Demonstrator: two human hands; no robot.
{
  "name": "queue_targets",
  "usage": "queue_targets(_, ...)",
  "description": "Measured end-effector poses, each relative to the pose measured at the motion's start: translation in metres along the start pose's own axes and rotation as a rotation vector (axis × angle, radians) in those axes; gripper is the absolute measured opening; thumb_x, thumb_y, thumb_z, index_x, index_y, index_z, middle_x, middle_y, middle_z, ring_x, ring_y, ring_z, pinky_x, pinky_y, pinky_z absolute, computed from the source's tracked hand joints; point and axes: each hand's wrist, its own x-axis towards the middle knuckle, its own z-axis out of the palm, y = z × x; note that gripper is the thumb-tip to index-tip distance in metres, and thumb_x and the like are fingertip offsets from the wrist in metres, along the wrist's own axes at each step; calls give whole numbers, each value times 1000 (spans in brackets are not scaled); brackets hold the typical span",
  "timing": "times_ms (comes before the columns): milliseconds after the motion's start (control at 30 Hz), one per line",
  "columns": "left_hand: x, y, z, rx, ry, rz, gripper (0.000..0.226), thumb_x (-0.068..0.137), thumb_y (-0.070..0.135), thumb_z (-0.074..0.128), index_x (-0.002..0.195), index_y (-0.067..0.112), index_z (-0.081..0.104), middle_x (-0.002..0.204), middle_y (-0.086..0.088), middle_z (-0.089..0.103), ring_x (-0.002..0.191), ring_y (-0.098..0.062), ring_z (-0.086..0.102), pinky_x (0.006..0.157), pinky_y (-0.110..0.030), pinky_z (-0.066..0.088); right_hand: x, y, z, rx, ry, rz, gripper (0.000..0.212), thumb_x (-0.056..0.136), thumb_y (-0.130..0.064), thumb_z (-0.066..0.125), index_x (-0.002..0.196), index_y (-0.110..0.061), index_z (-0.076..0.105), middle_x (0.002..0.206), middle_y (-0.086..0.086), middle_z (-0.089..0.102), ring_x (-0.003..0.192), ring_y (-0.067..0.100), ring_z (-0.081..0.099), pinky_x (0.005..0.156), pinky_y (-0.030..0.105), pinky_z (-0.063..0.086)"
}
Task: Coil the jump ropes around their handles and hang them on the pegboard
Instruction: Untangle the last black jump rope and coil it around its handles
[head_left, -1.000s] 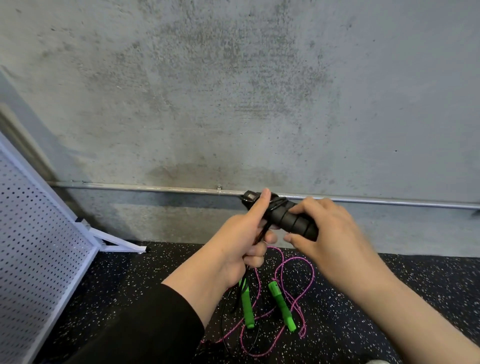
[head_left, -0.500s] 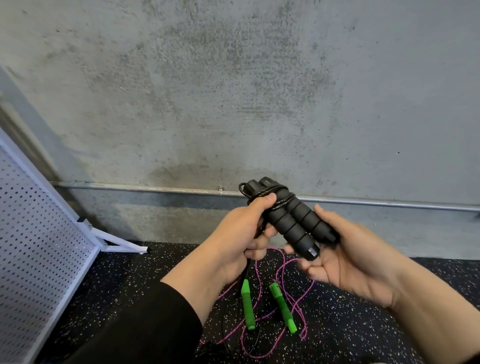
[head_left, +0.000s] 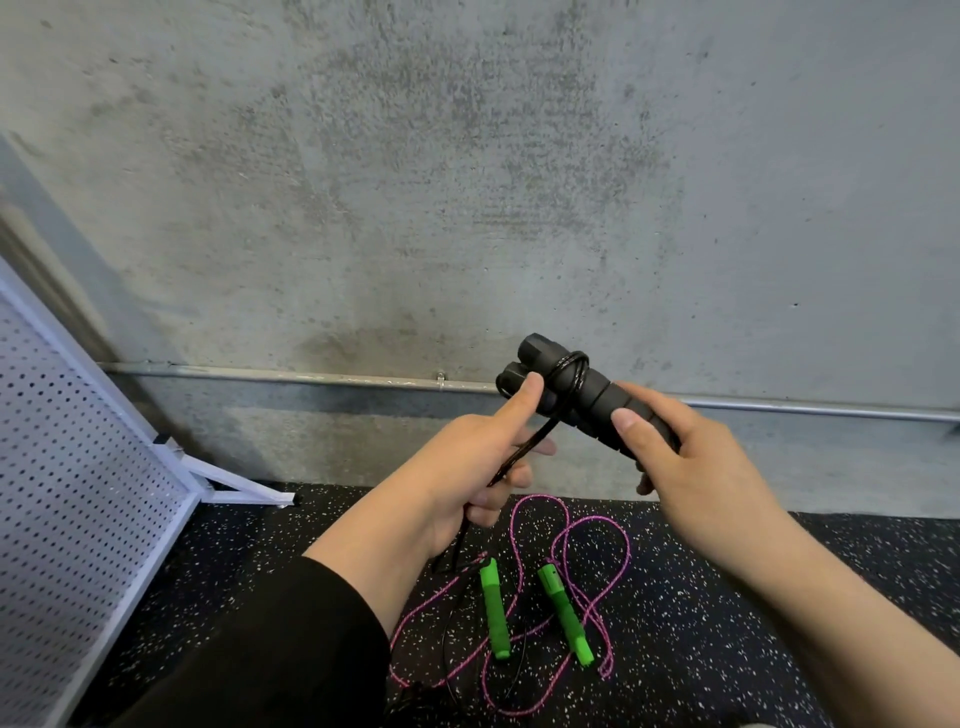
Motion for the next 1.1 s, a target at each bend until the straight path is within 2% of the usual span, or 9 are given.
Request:
queue_targets(133, 2, -1, -2, -40, 8, -17, 91, 80, 88, 44, 111, 8, 74, 60, 7, 47, 42, -6, 20, 39, -21, 18, 2, 5, 2, -101, -4, 3, 34, 99, -38, 58, 133, -40, 59, 85, -6, 67, 60, 5, 55, 54, 15, 42)
queue_targets(233, 3, -2, 1, -104, 13, -26, 95, 79, 88, 44, 114, 5, 71, 61, 7, 46, 42, -5, 20, 39, -20, 18, 2, 7, 6, -193, -6, -69, 37, 95, -38, 66, 130, -44, 61, 112, -10, 63, 98, 2, 58, 79, 16, 42)
queue_targets(333, 5, -3, 6, -176, 12, -36, 93, 76, 86, 50, 113, 3, 69, 63, 6, 45, 42, -6, 19, 39, -20, 16, 0, 8, 11, -264, 3, -132, 44, 89, -35, 74, 129, -48, 62, 101, -12, 54, 96, 7, 55, 81, 24, 41)
queue_targets(600, 7, -8, 13, -358, 91, -24, 44, 87, 61, 67, 78, 20, 54, 60, 4, 43, 42, -7, 20, 44, -20, 11, -4, 7, 17, -446, -88, -275, 58, 83, -48, 75, 138, -45, 55, 112, -11, 45, 108, 8, 49, 96, 22, 39)
queue_targets(700, 7, -5, 11, -360, 74, 38, 38, 91, 54, 65, 82, 19, 53, 60, 3, 43, 43, -7, 20, 39, -19, 16, -6, 0, 11, -82, -86, -100, 37, 86, -59, 59, 120, -43, 59, 115, -15, 59, 100, 0, 59, 82, 8, 43)
queue_targets(767, 5, -3, 10, -378, 41, 76, 38, 93, 53, 63, 84, 18, 52, 62, 2, 42, 46, -8, 18, 43, -21, 13, -5, -3, 8, 350, -110, 185, 52, 84, -66, 50, 120, -32, 66, 113, 1, 72, 89, 16, 70, 72, 20, 55)
queue_targets(867, 2, -1, 12, -347, 2, 128, 38, 95, 52, 59, 81, 17, 49, 63, 1, 42, 46, -9, 18, 46, -24, 12, -7, -8, 0, 872, -447, 509, 66, 93, -67, 38, 127, -20, 70, 113, 25, 70, 74, 32, 70, 65, 37, 62)
queue_targets(967, 0, 1, 13, -319, 18, 143, 40, 96, 52, 57, 77, 18, 47, 61, 2, 41, 46, -9, 19, 46, -25, 12, -9, -9, -2, 1030, -695, 553, 62, 99, -63, 33, 131, -22, 68, 100, 21, 66, 67, 25, 64, 60, 30, 59)
queue_targets(1100, -3, 3, 11, -275, -24, 157, 45, 95, 59, 55, 86, 15, 50, 65, 1, 45, 48, -11, 19, 46, -25, 16, -7, -8, 1, 1124, -636, 488, 51, 101, -48, 45, 135, -14, 64, 88, 15, 56, 65, 17, 47, 56, 26, 49)
